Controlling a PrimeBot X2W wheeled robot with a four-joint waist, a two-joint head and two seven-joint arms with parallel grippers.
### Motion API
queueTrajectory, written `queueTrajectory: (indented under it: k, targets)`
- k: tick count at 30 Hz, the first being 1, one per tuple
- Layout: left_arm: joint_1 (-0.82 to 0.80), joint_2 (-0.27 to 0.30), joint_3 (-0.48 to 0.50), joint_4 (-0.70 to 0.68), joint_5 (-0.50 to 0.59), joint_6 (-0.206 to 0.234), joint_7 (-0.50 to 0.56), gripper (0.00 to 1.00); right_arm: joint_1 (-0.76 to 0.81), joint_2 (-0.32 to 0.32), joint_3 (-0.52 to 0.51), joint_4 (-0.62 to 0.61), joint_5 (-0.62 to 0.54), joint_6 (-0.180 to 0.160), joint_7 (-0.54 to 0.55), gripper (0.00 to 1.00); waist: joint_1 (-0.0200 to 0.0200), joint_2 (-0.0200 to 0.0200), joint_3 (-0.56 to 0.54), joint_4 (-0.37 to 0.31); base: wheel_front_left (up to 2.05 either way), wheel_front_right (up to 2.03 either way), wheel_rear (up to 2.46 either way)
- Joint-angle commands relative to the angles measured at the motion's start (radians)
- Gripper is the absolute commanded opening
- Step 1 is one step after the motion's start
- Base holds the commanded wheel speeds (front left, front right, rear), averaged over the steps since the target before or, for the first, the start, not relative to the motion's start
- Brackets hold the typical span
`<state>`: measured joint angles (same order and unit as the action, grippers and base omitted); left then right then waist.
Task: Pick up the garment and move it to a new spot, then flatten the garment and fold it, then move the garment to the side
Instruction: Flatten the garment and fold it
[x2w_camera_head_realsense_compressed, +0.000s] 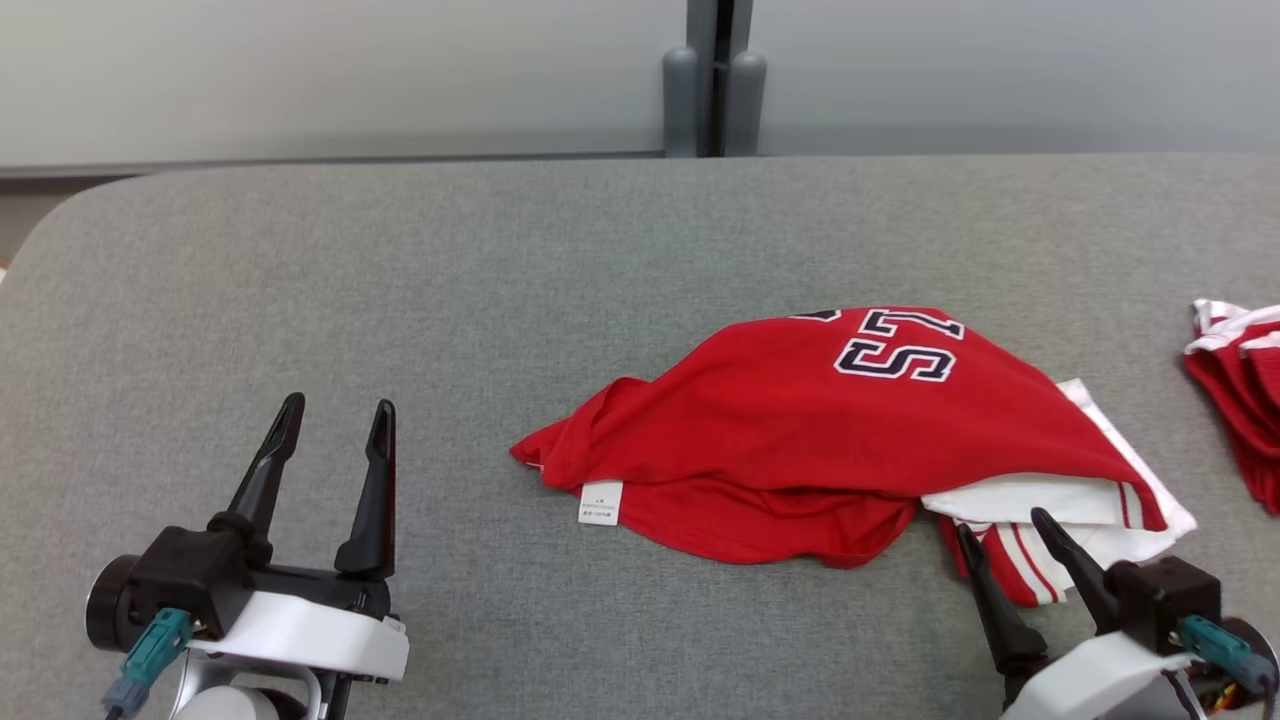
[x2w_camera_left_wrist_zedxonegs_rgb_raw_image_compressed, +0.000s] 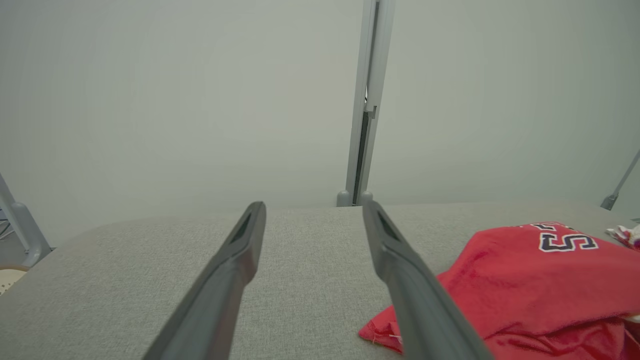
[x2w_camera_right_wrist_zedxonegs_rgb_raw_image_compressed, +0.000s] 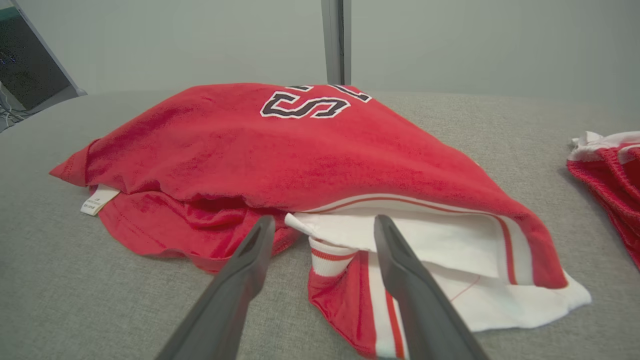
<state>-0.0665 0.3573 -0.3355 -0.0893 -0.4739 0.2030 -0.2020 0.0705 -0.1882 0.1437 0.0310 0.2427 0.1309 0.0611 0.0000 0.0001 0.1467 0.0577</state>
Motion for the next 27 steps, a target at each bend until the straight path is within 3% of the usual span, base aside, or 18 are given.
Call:
queueTrajectory:
  k: [1, 8, 9, 10, 11, 12, 17, 27]
  targets:
    - [-0.022, -0.002, 0.001, 0.002, 0.008, -0.004, -0.006, 1.00, -0.033, -0.010, 0.008, 0.028, -0.008, 0.000, -0.017, 1.00, 0.0000, -0.0001, 0.027, 0.021, 0.00, 0.00, 0.00]
    - [-0.053, -0.014, -0.009, 0.013, 0.014, -0.006, -0.018, 1.00, -0.130, -0.037, 0.059, 0.155, -0.055, 0.000, -0.023, 1.00, 0.0000, -0.0001, 0.077, 0.052, 0.00, 0.00, 0.00]
    - [-0.056, -0.016, -0.009, 0.016, 0.015, -0.007, -0.021, 1.00, -0.139, -0.037, 0.063, 0.165, -0.057, 0.000, -0.026, 0.96, 0.0000, -0.0001, 0.081, 0.054, 0.00, 0.00, 0.00]
    - [-0.056, -0.017, -0.010, 0.019, 0.016, -0.006, -0.021, 1.00, -0.145, -0.035, 0.064, 0.171, -0.062, 0.000, -0.028, 0.52, 0.0000, -0.0001, 0.084, 0.055, 0.00, 0.00, 0.00]
    - [-0.059, -0.018, -0.010, 0.023, 0.016, -0.006, -0.023, 1.00, -0.149, -0.034, 0.064, 0.174, -0.068, 0.000, -0.030, 0.18, 0.0000, -0.0001, 0.086, 0.056, 0.00, 0.00, 0.00]
    - [-0.063, -0.019, -0.009, 0.023, 0.016, -0.005, -0.025, 1.00, -0.152, -0.034, 0.061, 0.172, -0.069, 0.000, -0.038, 0.00, 0.0000, -0.0001, 0.088, 0.056, 0.00, 0.00, 0.00]
    - [-0.066, -0.019, -0.003, 0.026, 0.018, 0.001, -0.031, 1.00, -0.130, -0.037, 0.049, 0.097, -0.067, 0.000, -0.075, 0.00, 0.0000, -0.0001, 0.089, 0.044, 0.00, 0.00, 0.00]
    - [-0.067, 0.000, 0.009, 0.007, 0.021, 0.016, -0.029, 1.00, -0.144, -0.081, -0.037, -0.219, -0.069, 0.000, -0.109, 0.00, 0.0000, -0.0001, 0.076, -0.004, 0.00, 0.00, 0.00]
